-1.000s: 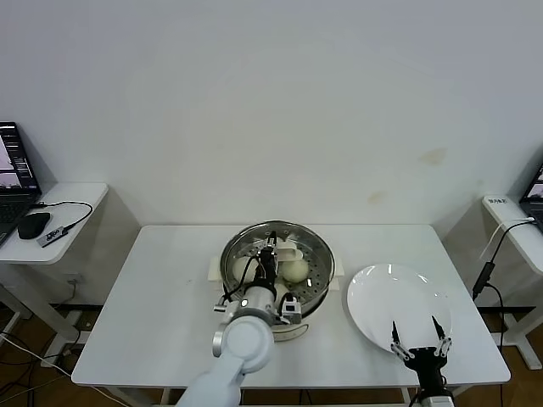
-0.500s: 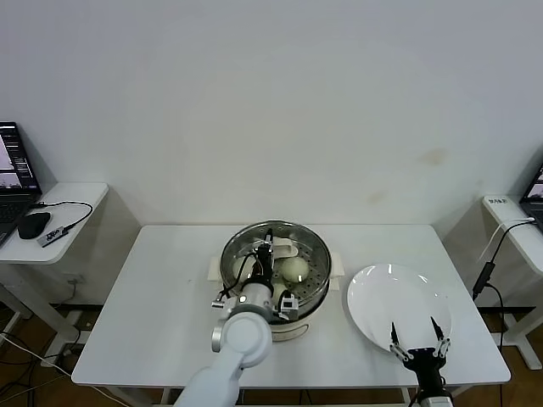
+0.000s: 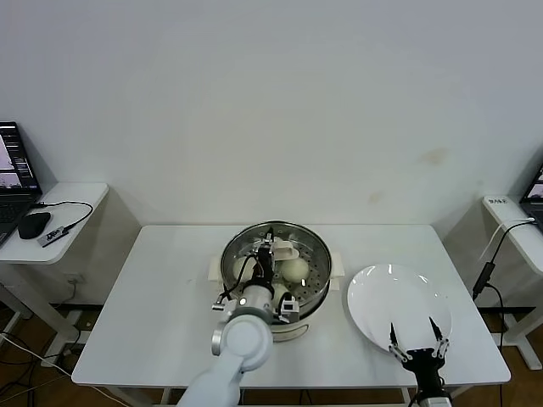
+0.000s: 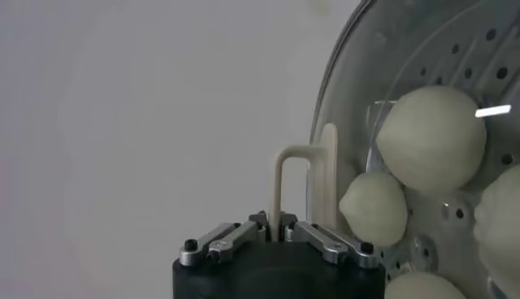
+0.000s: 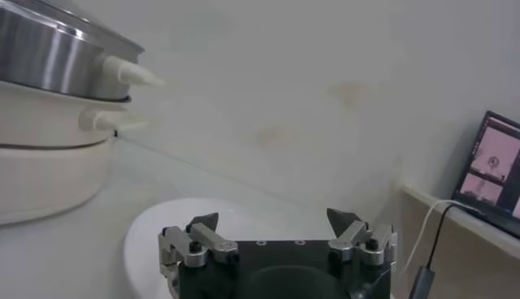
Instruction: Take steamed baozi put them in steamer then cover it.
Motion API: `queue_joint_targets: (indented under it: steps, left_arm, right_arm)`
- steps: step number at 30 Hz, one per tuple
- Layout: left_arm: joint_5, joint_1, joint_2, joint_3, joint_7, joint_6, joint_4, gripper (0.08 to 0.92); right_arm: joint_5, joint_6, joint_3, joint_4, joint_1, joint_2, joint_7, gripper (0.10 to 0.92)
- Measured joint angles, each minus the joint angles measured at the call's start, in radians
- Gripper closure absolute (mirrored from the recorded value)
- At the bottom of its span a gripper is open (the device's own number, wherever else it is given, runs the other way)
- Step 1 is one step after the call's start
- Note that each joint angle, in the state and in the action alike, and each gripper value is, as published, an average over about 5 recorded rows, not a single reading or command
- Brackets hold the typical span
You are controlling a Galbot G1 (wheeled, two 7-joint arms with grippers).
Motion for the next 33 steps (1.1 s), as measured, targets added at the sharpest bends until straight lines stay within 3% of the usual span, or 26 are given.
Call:
queue_joint_targets:
  steps: [8,17,23,33]
  left_arm:
    - [-0.013,0.045,0.031,0.0,-0.001,-0.011,-0.069,0.421]
    - [-0.081,0.147,0.109,-0.025,-0.025,-0.036,-0.227,0.194]
    - [-0.226,0.257,0.168,-0.076,-0.086,-0.074,-0.353,0.177]
    - [-0.811,0.506,0.232,-0.331,-0.307,-0.248,-0.44,0.177]
  right_arm:
    - [-0.008,0.002,-0.004,0.004,-0.007,0.004,0.0,0.203]
    - [-0.013,0.006,-0.009,0.01,-0.019,0.004,0.001,0.203]
    - [-0.01,0.003,-0.016,0.015,-0.023,-0.002,-0.002,0.203]
    - [0.013,-0.004,-0.033,0.032,-0.043,-0.023,-0.011,0.203]
